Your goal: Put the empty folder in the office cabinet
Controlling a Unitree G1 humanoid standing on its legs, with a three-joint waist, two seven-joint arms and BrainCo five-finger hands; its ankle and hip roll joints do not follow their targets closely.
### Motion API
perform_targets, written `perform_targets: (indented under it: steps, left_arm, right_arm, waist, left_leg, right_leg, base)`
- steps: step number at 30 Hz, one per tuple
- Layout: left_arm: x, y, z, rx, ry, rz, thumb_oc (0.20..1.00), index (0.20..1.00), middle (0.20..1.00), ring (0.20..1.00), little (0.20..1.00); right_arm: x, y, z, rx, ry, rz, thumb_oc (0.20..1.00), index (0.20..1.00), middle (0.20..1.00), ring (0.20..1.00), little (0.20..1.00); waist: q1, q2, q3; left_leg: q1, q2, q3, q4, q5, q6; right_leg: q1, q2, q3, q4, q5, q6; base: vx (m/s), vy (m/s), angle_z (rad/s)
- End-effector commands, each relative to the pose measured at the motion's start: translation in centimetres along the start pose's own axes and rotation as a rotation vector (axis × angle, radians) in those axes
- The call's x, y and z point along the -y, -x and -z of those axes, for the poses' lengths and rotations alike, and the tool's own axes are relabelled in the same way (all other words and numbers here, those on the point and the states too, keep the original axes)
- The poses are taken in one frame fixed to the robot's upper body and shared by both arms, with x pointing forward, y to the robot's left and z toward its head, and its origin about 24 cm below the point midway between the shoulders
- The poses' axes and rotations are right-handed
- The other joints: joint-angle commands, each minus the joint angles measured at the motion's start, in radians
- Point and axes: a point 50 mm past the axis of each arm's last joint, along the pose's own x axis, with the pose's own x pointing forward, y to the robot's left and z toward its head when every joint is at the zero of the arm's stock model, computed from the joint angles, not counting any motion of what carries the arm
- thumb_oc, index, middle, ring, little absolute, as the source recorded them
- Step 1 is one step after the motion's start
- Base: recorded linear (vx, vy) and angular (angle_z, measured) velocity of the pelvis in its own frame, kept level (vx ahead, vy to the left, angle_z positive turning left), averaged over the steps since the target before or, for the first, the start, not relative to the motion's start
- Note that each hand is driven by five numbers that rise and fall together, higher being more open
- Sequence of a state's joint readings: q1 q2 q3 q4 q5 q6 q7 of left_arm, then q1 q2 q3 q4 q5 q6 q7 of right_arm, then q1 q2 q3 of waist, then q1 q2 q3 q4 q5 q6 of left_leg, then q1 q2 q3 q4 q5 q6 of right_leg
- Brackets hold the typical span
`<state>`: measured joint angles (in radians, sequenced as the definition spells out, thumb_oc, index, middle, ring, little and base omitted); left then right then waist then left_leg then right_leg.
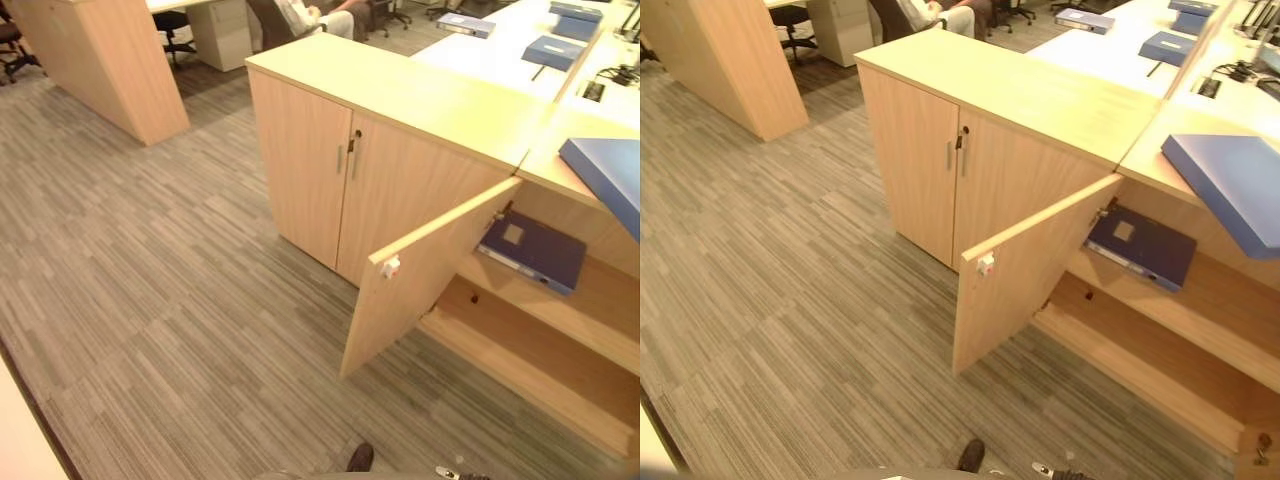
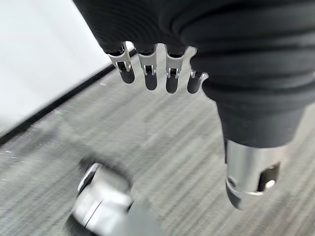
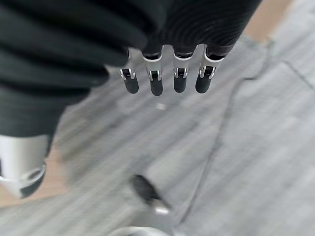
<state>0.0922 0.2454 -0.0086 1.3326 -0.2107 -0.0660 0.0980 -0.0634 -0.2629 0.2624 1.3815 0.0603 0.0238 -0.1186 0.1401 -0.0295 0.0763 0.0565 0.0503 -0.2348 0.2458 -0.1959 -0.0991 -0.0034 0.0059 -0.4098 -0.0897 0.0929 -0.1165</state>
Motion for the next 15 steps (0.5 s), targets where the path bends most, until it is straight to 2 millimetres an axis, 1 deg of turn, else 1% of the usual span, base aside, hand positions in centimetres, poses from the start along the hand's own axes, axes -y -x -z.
perform_targets:
  steps: [1,4,5,6,7,10,11,12,14,15]
  left_arm:
    - [-0.9,-0.2,-1.4,0.037,-0.015,-0.026,1.0,1.0,1.0,1.0,1.0]
    - [-0.8,-0.2,-1.3,0.03,-0.007,-0.019,1.0,1.0,1.0,1.0,1.0]
    - [-0.7,-0.2,-1.3,0.03,-0.001,-0.018,1.0,1.0,1.0,1.0,1.0]
    - [-0.6,-0.2,-1.2,0.027,0.001,-0.016,1.0,1.0,1.0,1.0,1.0]
    - [-0.5,-0.2,-1.0,0.022,0.003,-0.013,1.0,1.0,1.0,1.0,1.0]
    - [-0.5,-0.1,-0.8,0.01,-0.002,-0.012,1.0,1.0,1.0,1.0,1.0]
    - [-0.5,-0.1,-0.7,0.01,-0.001,-0.011,1.0,1.0,1.0,1.0,1.0]
    - [-0.5,-0.2,-0.8,0.011,-0.001,-0.009,1.0,1.0,1.0,1.0,1.0]
    - [-0.5,-0.2,-1.0,0.017,-0.003,-0.007,1.0,1.0,1.0,1.0,1.0]
    - [-0.6,-0.1,-0.5,0.001,-0.005,-0.011,1.0,1.0,1.0,1.0,1.0]
  right_arm:
    - [0.5,0.0,0.4,-0.05,-0.048,0.024,1.0,1.0,1.0,1.0,1.0]
    - [0.8,0.0,0.7,-0.056,-0.049,0.033,1.0,1.0,1.0,1.0,1.0]
    - [1.2,-0.1,0.4,-0.047,-0.052,0.043,1.0,1.0,1.0,1.0,1.0]
    - [1.4,-0.1,0.3,-0.045,-0.052,0.046,1.0,1.0,1.0,1.0,1.0]
    - [1.6,-0.1,0.2,-0.04,-0.048,0.05,1.0,1.0,1.0,1.0,1.0]
    - [1.9,-0.1,0.1,-0.034,-0.029,0.055,1.0,1.0,1.0,1.0,1.0]
    - [1.9,-0.1,0.0,-0.031,-0.023,0.056,1.0,1.0,1.0,1.0,1.0]
    - [2.0,-0.1,-0.1,-0.026,-0.015,0.057,1.0,1.0,1.0,1.0,1.0]
    - [1.9,-0.1,-0.1,-0.023,-0.001,0.057,1.0,1.0,1.0,1.0,1.0]
    - [1.6,-0.1,0.4,-0.03,0.006,0.044,1.0,1.0,1.0,1.0,1.0]
  waist:
    - [0.001,0.003,0.052]
    - [0.005,0.0,0.078]
    - [0.01,-0.001,0.092]
    - [0.013,-0.002,0.096]
    - [0.019,-0.006,0.101]
    - [0.032,-0.018,0.108]
    - [0.036,-0.015,0.11]
    - [0.041,-0.008,0.113]
    - [0.048,0.004,0.117]
    - [0.045,0.006,0.11]
  left_leg:
    - [0.056,0.037,-0.032,-0.085,0.108,0.043]
    - [0.013,0.015,-0.027,0.058,0.17,0.052]
    - [-0.018,-0.007,-0.034,0.102,0.188,0.064]
    - [-0.043,-0.033,-0.045,0.117,0.176,0.075]
    - [-0.089,-0.078,-0.06,0.134,0.147,0.085]
    - [-0.148,-0.155,-0.09,0.079,0.074,0.094]
    - [-0.17,-0.188,-0.113,0.062,0.078,0.094]
    - [-0.187,-0.215,-0.139,0.039,0.096,0.093]
    - [-0.194,-0.24,-0.174,0.003,0.121,0.092]
    - [-0.159,-0.233,-0.194,-0.038,0.132,0.095]
  right_leg:
    - [0.01,-0.046,0.068,0.002,-0.081,0.169]
    - [0.055,-0.038,0.083,0.002,-0.098,0.152]
    - [0.062,-0.043,0.092,0.005,-0.102,0.147]
    - [0.067,-0.046,0.101,0.005,-0.106,0.147]
    - [0.066,-0.052,0.112,0.007,-0.107,0.149]
    - [0.074,-0.059,0.139,0.007,-0.107,0.157]
    - [0.076,-0.054,0.15,0.007,-0.104,0.158]
    - [0.076,-0.044,0.168,0.005,-0.103,0.159]
    - [0.079,-0.028,0.194,0.008,-0.098,0.16]
    - [0.089,-0.016,0.213,0.004,-0.096,0.156]
  base:
    - [0.07,-0.113,-0.37]
    - [0.1,-0.129,0.03]
    - [0.05,-0.056,-0.21]
    - [0.03,-0.036,-0.37]
    - [0.03,-0.033,-0.49]
    - [0.05,-0.03,-0.4]
    - [0.03,0.006,-0.12]
    - [0.02,0.02,-0.1]
    - [0.05,0.023,-0.45]
    - [0.08,0.026,-0.99]
